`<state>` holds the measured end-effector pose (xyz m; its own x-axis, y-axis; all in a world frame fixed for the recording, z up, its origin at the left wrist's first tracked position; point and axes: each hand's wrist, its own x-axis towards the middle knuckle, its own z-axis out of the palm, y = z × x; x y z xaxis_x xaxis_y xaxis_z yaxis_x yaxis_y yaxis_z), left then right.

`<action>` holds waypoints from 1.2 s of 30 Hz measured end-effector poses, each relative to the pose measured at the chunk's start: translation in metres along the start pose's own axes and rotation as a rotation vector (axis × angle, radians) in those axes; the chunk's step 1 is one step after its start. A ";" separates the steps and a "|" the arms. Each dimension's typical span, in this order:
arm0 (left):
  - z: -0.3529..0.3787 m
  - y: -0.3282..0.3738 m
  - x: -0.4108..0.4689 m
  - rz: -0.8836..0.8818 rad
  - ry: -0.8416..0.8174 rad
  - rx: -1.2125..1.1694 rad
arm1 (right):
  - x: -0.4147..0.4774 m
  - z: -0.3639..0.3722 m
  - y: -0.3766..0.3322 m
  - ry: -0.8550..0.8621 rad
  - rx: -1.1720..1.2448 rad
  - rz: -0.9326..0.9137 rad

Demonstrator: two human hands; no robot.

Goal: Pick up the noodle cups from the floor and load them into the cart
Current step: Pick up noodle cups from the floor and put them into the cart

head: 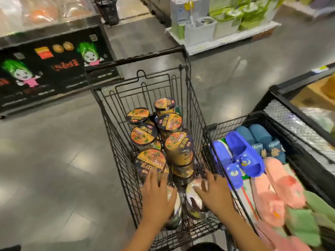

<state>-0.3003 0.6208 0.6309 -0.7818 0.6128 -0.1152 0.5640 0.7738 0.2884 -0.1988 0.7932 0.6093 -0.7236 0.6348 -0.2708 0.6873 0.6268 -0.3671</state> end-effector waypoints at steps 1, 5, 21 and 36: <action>0.004 0.002 -0.008 0.038 -0.057 0.050 | -0.016 0.008 0.003 -0.014 -0.027 0.038; 0.015 -0.006 -0.030 0.251 -0.156 0.187 | -0.078 0.035 -0.004 0.058 -0.151 0.150; 0.024 -0.037 -0.170 0.976 -0.599 0.405 | -0.364 0.146 -0.081 -0.017 0.116 1.132; 0.098 0.028 -0.398 1.471 -0.764 0.720 | -0.620 0.248 -0.048 0.075 0.562 1.688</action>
<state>0.0528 0.4148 0.5914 0.5746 0.5586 -0.5982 0.7638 -0.6286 0.1468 0.2010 0.2577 0.5736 0.6913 0.3908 -0.6078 0.4953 -0.8687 0.0047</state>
